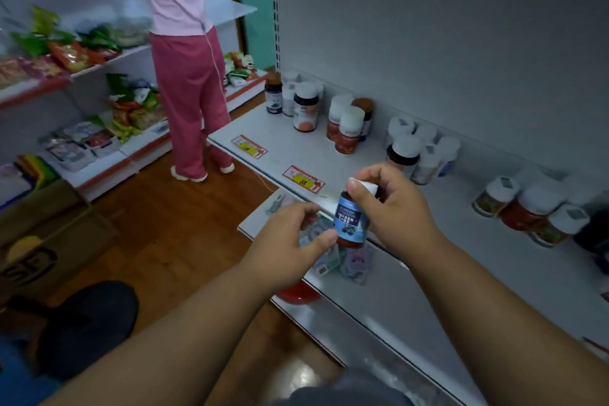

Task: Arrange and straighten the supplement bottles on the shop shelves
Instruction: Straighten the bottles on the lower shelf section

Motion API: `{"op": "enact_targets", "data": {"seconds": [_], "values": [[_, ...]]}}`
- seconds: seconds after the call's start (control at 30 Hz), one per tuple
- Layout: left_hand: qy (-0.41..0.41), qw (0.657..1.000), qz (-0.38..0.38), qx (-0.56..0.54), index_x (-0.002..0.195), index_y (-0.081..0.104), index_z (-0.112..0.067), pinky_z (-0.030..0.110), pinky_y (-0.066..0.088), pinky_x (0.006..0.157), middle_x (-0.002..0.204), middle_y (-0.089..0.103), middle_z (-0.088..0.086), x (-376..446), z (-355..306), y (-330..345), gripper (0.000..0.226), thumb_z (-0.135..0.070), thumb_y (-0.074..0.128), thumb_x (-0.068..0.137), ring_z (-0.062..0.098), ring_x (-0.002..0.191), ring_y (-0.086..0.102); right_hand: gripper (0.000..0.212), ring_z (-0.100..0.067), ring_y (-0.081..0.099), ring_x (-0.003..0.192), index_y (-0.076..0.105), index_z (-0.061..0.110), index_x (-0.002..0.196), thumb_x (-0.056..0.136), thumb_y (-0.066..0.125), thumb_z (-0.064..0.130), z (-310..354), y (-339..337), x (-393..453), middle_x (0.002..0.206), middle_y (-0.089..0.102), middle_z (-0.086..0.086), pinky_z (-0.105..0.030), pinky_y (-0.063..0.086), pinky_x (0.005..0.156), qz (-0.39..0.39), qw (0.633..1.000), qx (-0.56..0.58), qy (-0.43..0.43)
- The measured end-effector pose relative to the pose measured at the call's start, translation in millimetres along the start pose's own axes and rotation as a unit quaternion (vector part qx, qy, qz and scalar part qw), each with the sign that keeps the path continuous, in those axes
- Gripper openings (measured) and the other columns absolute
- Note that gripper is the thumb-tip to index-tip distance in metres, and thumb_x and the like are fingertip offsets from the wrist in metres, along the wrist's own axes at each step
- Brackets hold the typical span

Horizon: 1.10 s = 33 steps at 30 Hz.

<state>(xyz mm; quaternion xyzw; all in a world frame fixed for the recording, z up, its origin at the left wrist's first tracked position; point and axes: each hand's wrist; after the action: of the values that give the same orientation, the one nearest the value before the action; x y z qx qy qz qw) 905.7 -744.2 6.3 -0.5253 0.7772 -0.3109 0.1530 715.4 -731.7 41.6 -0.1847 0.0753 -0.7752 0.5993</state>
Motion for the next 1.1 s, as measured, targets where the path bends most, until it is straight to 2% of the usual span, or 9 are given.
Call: {"op": "enact_targets", "data": {"seconds": [0.1, 0.2, 0.3, 0.4, 0.53, 0.77, 0.9, 1.0, 1.1], "values": [[0.024, 0.998, 0.025, 0.047, 0.132, 0.048, -0.026, 0.03, 0.048, 0.091, 0.121, 0.057, -0.009, 39, 21, -5, 0.062, -0.063, 0.056, 0.083, 0.004, 0.106, 0.052, 0.019, 0.004, 0.057, 0.064, 0.056, 0.031, 0.085, 0.079, 0.067, 0.047, -16, 9, 32, 0.077, 0.063, 0.014, -0.015, 0.045, 0.055, -0.03, 0.998, -0.057, 0.015], [0.056, 0.991, 0.03, 0.119, 0.133, 0.048, -0.024, 0.03, 0.047, 0.089, 0.122, 0.058, -0.004, 80, 43, -19, 0.069, -0.069, 0.054, 0.081, 0.011, 0.107, 0.053, 0.028, 0.0, 0.055, 0.066, 0.048, 0.037, 0.082, 0.072, 0.065, 0.057, -26, 26, 75, 0.076, 0.057, 0.014, -0.024, 0.043, 0.056, -0.045, 0.992, -0.115, 0.037], [0.055, 0.989, 0.019, 0.134, 0.136, 0.045, -0.024, 0.03, 0.047, 0.089, 0.121, 0.058, -0.006, 117, 69, -42, 0.069, -0.065, 0.057, 0.081, 0.012, 0.108, 0.053, 0.033, 0.003, 0.053, 0.069, 0.043, 0.042, 0.084, 0.068, 0.061, 0.064, -25, 50, 120, 0.081, 0.053, 0.019, -0.025, 0.039, 0.055, -0.019, 0.987, -0.153, 0.048], [0.055, 0.986, 0.035, 0.153, 0.138, 0.041, -0.026, 0.033, 0.049, 0.09, 0.125, 0.055, -0.007, 149, 91, -62, 0.07, -0.064, 0.058, 0.081, 0.012, 0.111, 0.05, 0.032, 0.007, 0.053, 0.081, 0.04, 0.045, 0.088, 0.074, 0.068, 0.053, -24, 76, 152, 0.092, 0.052, 0.025, -0.021, 0.04, 0.06, 0.008, 0.987, -0.158, 0.034], [0.064, 0.974, 0.061, 0.211, 0.14, 0.038, -0.028, 0.034, 0.038, 0.103, 0.139, 0.047, -0.004, 190, 113, -65, 0.077, -0.069, 0.057, 0.078, 0.016, 0.126, 0.042, 0.034, 0.008, 0.052, 0.087, 0.041, 0.045, 0.095, 0.078, 0.07, 0.044, -32, 98, 172, 0.095, 0.051, 0.026, -0.017, 0.041, 0.065, 0.027, 0.981, -0.191, 0.006], [0.225, 0.927, 0.141, 0.266, 0.145, 0.03, -0.014, 0.04, 0.016, 0.118, 0.155, 0.027, 0.011, 243, 150, -52, 0.088, -0.071, 0.044, 0.079, 0.028, 0.144, 0.02, 0.037, 0.003, 0.043, 0.084, 0.041, 0.04, 0.104, 0.08, 0.069, 0.035, -48, 128, 170, 0.101, 0.05, 0.017, -0.011, 0.031, 0.067, -0.047, 0.953, -0.296, 0.038], [0.269, 0.911, 0.168, 0.261, 0.144, 0.031, -0.011, 0.041, 0.014, 0.118, 0.152, 0.031, 0.013, 257, 161, -43, 0.09, -0.073, 0.04, 0.08, 0.03, 0.143, 0.02, 0.038, -0.007, 0.047, 0.09, 0.047, 0.028, 0.112, 0.081, 0.07, 0.029, -42, 142, 173, 0.109, 0.057, 0.004, -0.021, 0.036, 0.069, -0.079, 0.938, -0.328, 0.075], [0.271, 0.904, 0.182, 0.276, 0.148, 0.022, -0.007, 0.043, 0.011, 0.119, 0.155, 0.024, 0.014, 257, 166, -39, 0.098, -0.077, 0.03, 0.08, 0.031, 0.145, 0.015, 0.037, -0.004, 0.044, 0.087, 0.047, 0.028, 0.112, 0.082, 0.07, 0.026, -37, 151, 173, 0.11, 0.056, 0.005, -0.008, 0.031, 0.065, -0.083, 0.936, -0.331, 0.088], [0.283, 0.894, 0.19, 0.29, 0.15, 0.014, -0.004, 0.045, 0.004, 0.118, 0.158, 0.017, 0.017, 255, 168, -37, 0.102, -0.078, 0.019, 0.081, 0.032, 0.146, 0.01, 0.038, -0.004, 0.044, 0.085, 0.046, 0.028, 0.112, 0.083, 0.069, 0.025, -35, 153, 170, 0.113, 0.055, 0.007, -0.006, 0.031, 0.065, -0.091, 0.93, -0.338, 0.109]]}}
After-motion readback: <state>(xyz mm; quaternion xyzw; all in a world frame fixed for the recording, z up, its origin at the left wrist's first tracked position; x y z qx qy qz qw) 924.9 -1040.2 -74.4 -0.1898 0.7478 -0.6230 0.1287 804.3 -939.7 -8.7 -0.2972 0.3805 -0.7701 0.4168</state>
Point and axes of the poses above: each hand's wrist, its own x-axis towards the middle knuckle, its own y-axis out of the palm, z = x × y
